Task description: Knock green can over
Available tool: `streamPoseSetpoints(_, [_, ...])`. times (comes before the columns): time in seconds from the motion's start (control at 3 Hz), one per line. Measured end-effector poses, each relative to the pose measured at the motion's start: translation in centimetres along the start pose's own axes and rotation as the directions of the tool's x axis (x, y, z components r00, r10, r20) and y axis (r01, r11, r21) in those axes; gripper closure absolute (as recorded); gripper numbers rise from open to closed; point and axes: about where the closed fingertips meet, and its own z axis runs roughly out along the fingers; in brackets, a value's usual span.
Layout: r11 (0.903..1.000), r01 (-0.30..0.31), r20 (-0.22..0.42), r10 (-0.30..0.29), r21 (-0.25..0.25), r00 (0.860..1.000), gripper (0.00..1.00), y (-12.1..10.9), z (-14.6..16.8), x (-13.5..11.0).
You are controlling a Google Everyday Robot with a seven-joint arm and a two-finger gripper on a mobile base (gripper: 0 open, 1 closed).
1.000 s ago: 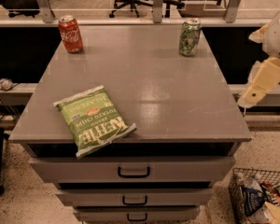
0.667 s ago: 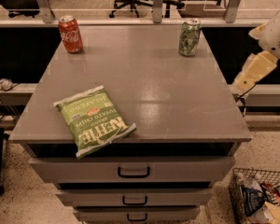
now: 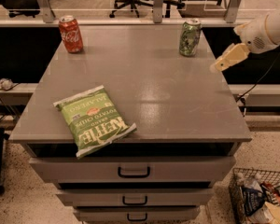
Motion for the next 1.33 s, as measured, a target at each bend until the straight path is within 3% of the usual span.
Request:
streamPoseSetpoints(0.33, [0.9975,-0.065,0.145,0.069,-0.027,0.987,0.0,-2.2,3.6,-1.4])
streamPoseSetpoints(0.67, [0.9936,-0.097,0.239,0.108,-0.058,0.965,0.0,-3.2,5.8,-2.6])
streamPoseSetpoints(1.33, [0.9805,-0.1,0.423,0.164,-0.169,0.891,0.0,-2.6,9.4,-6.4])
